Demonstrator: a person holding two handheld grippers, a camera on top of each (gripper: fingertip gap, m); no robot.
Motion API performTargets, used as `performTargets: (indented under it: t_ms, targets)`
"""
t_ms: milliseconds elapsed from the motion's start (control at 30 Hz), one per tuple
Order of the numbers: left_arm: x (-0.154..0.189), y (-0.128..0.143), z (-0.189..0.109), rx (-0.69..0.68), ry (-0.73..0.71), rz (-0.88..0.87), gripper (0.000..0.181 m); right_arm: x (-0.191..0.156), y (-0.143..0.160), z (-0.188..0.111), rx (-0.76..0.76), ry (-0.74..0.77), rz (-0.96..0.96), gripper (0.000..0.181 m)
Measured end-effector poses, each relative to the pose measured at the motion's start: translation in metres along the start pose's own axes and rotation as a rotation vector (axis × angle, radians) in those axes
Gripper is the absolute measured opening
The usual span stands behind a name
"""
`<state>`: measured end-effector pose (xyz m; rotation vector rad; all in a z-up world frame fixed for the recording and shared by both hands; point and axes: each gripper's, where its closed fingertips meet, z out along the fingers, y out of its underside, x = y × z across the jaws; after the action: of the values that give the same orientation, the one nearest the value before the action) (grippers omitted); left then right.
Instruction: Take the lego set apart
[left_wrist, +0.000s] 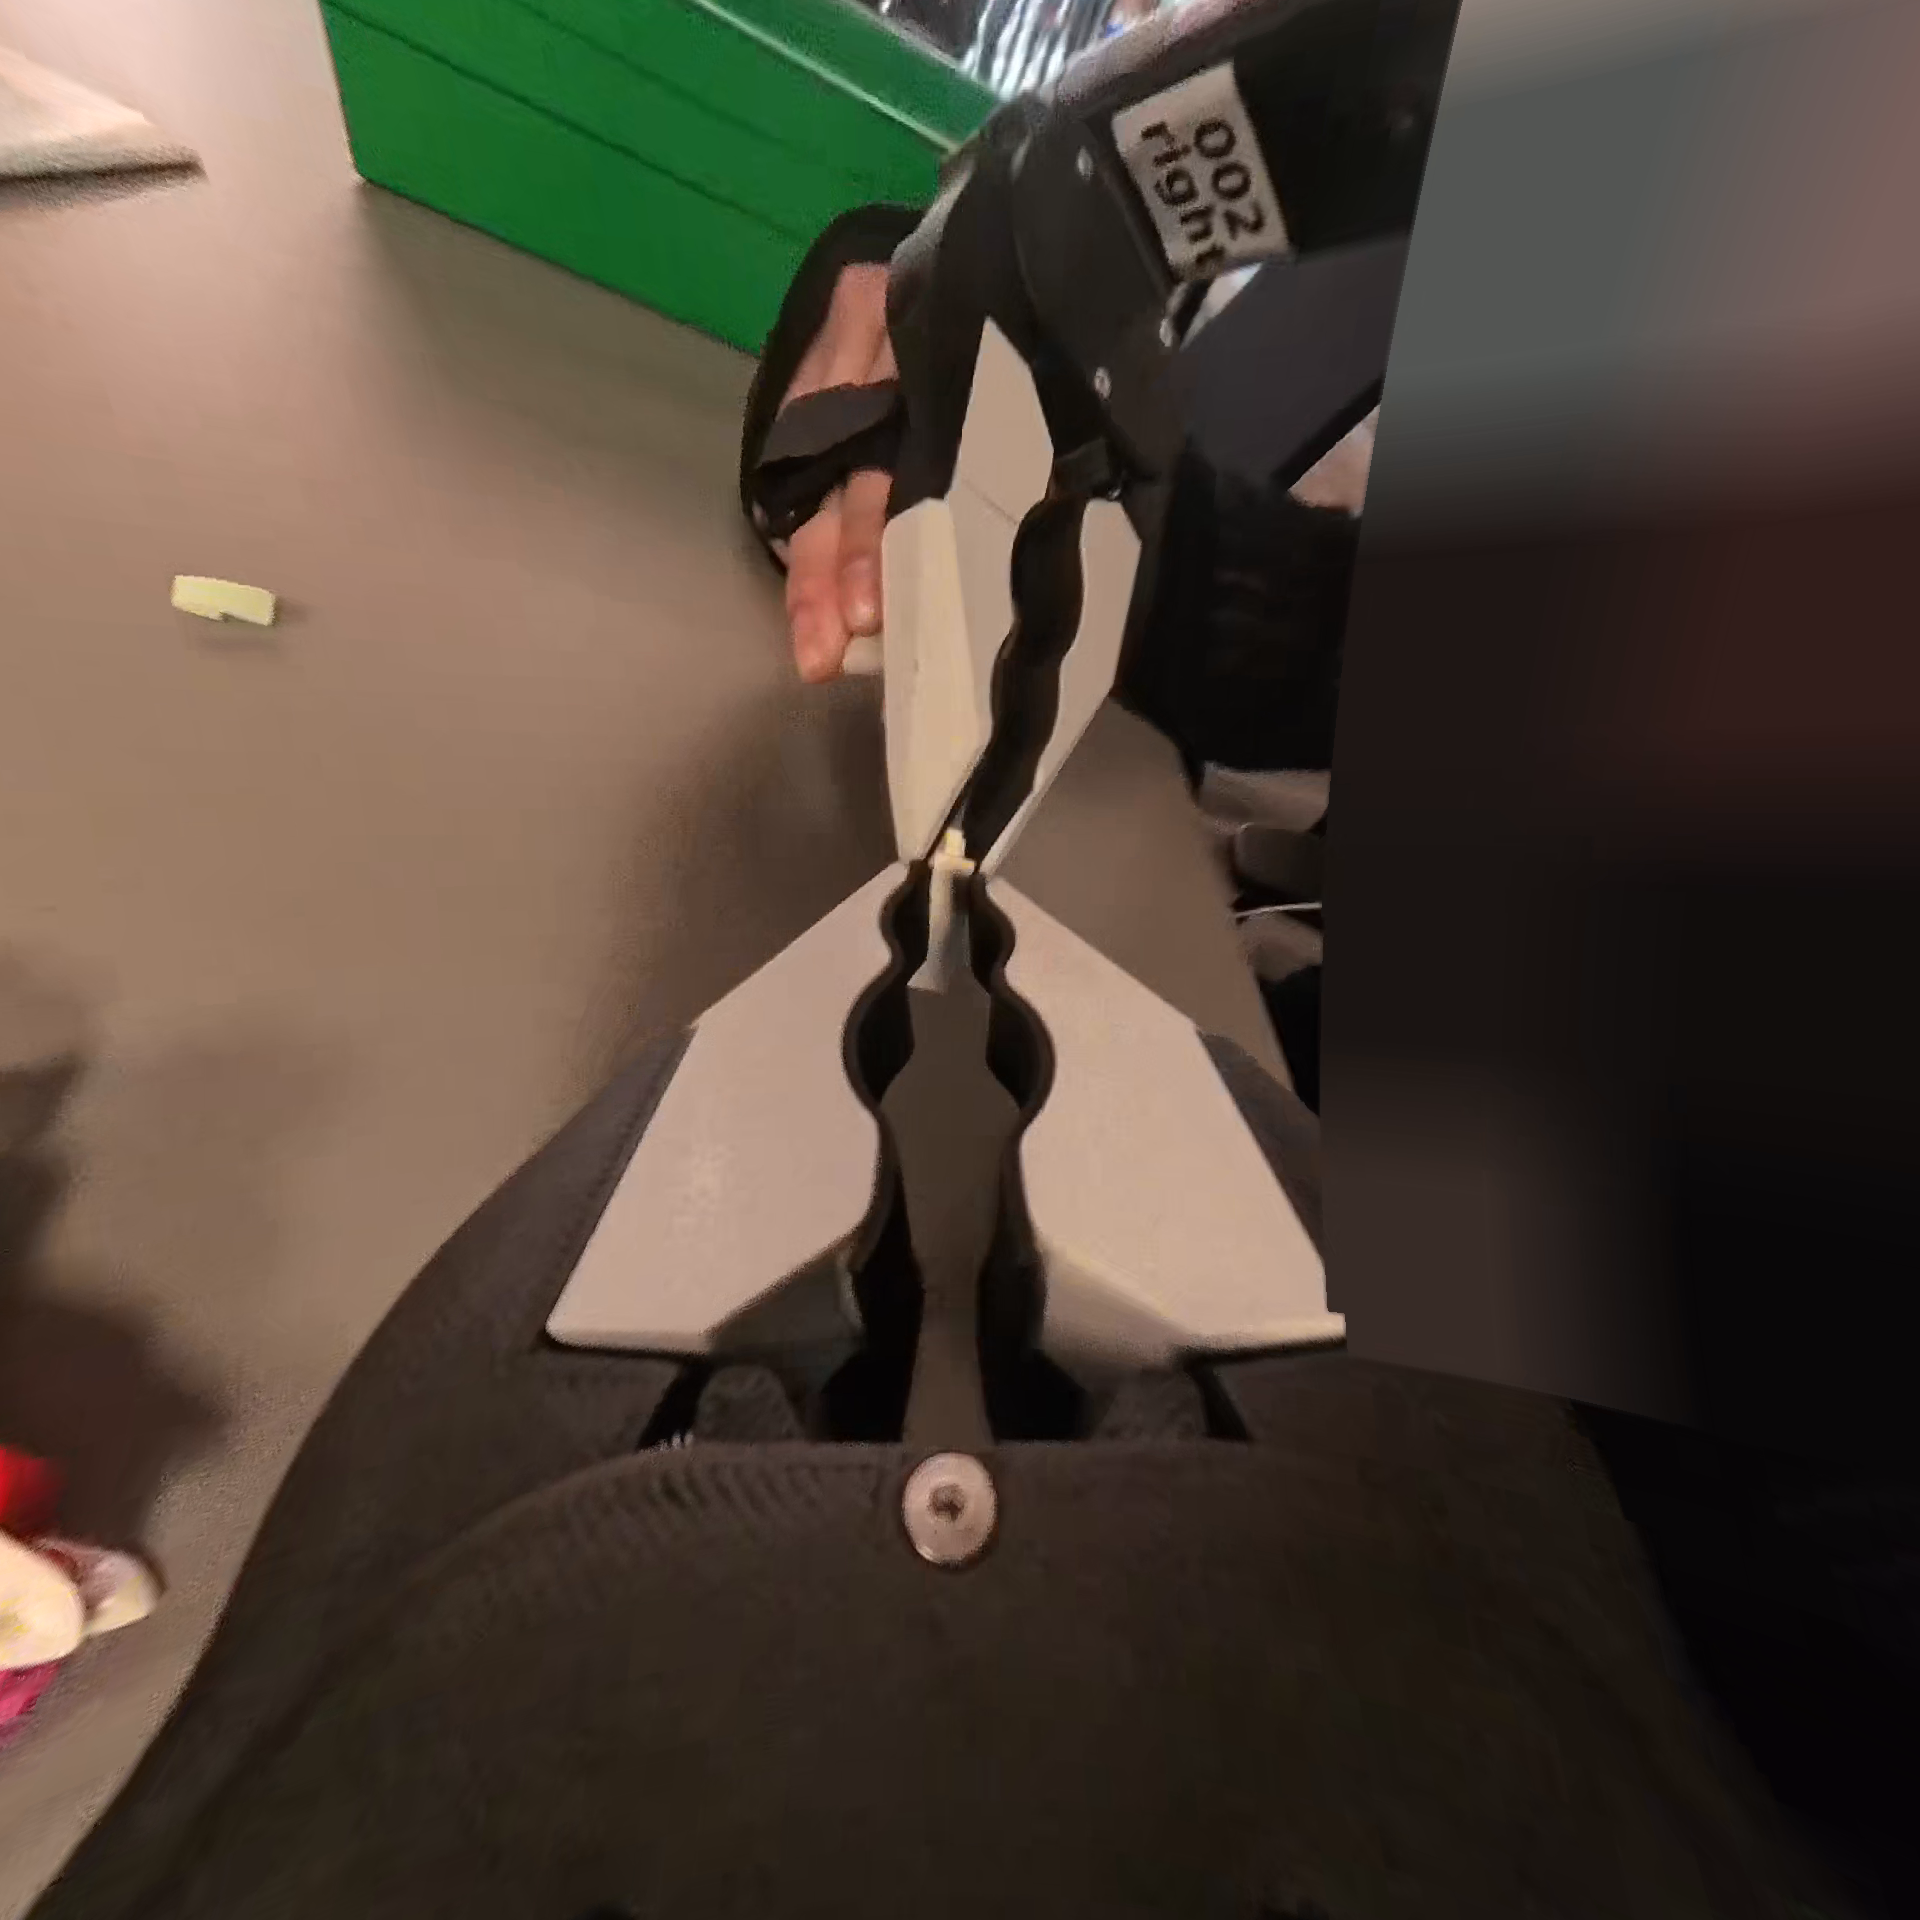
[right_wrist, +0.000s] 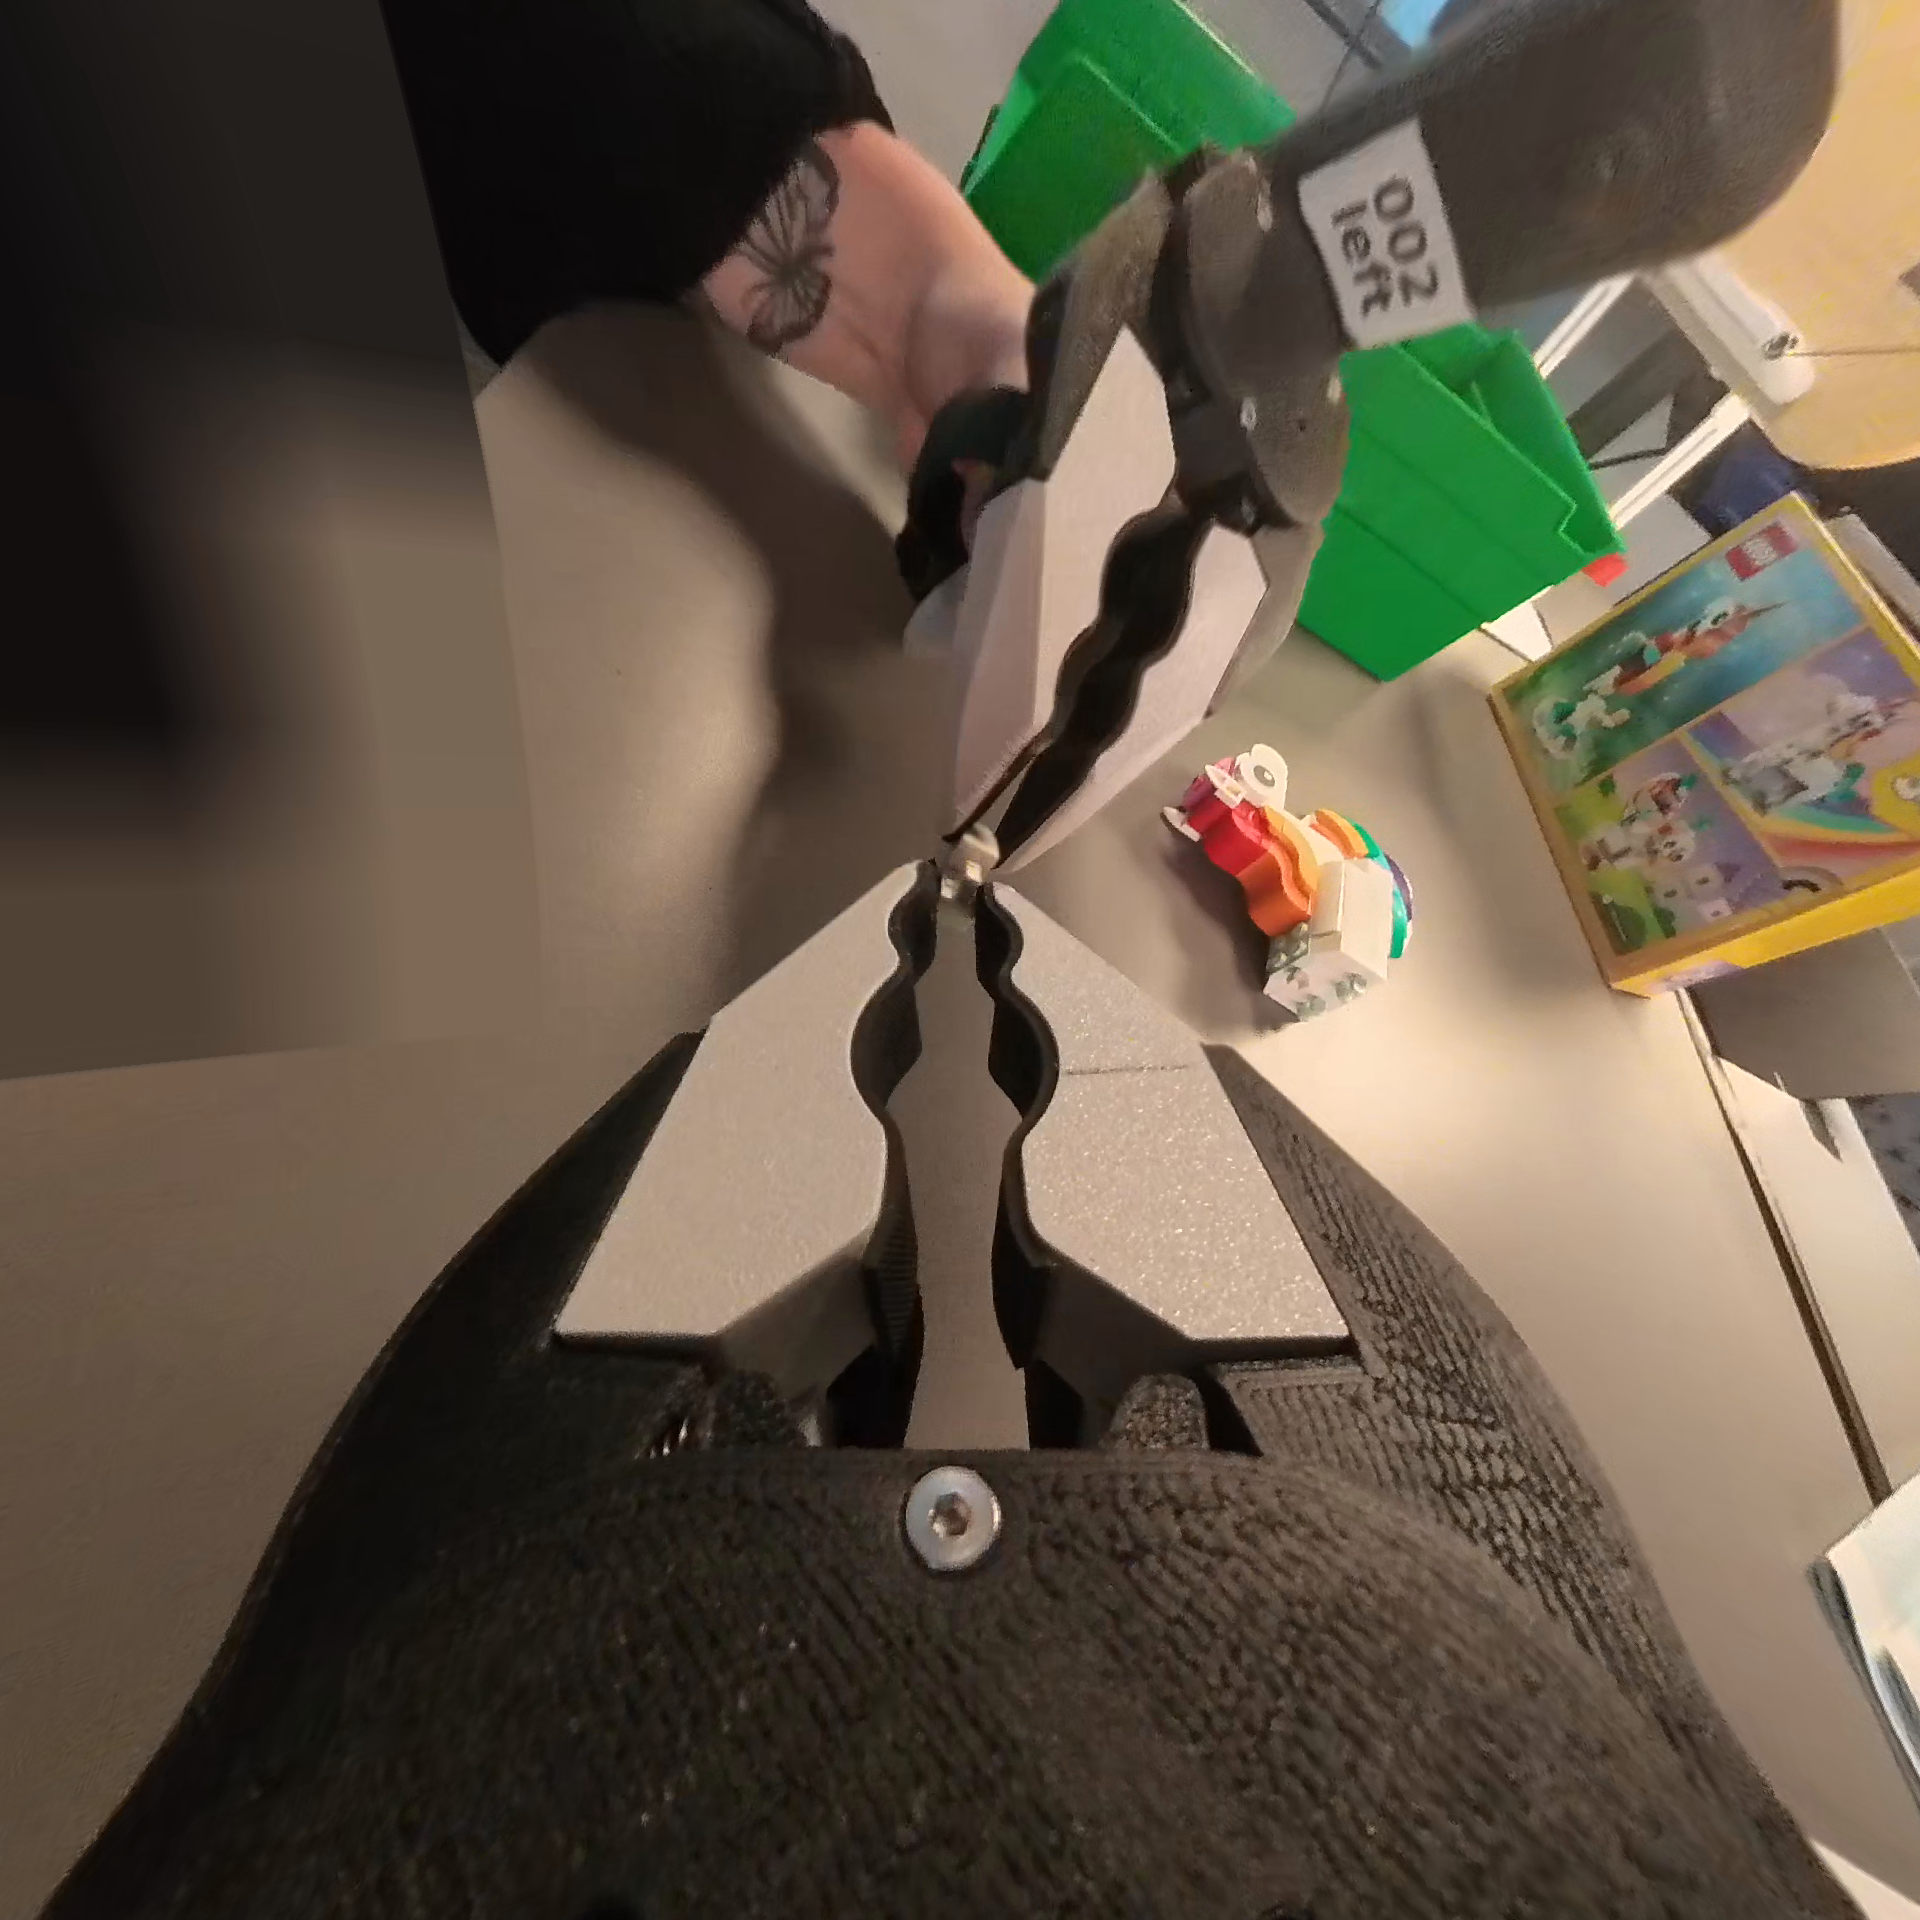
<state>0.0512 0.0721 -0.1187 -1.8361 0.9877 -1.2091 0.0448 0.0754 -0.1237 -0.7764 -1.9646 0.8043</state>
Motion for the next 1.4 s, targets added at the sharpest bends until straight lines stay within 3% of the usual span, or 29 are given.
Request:
performTargets:
  t_ms: [100, 233, 467, 1400]
  targets:
    - [-0.003, 0.002, 0.003, 0.0, 0.018, -0.039, 0.007, -0.001, 0.003, 0.0, -0.009, -0.016, 0.04, 0.006]
    - [-0.011, 0.006, 0.009, -0.068, -0.147, 0.157, 0.007, 0.001, 0.011, -0.002, 0.012, -0.081, 0.25, 0.006]
    - [-0.029, 0.016, 0.01, -0.198, -0.351, 0.361, 0.007, 0.007, 0.018, -0.002, 0.011, -0.076, 0.347, 0.006]
    - [-0.037, 0.018, 0.011, -0.243, -0.445, 0.438, 0.007, 0.008, 0.032, 0.009, -0.13, 0.023, 0.121, 0.001]
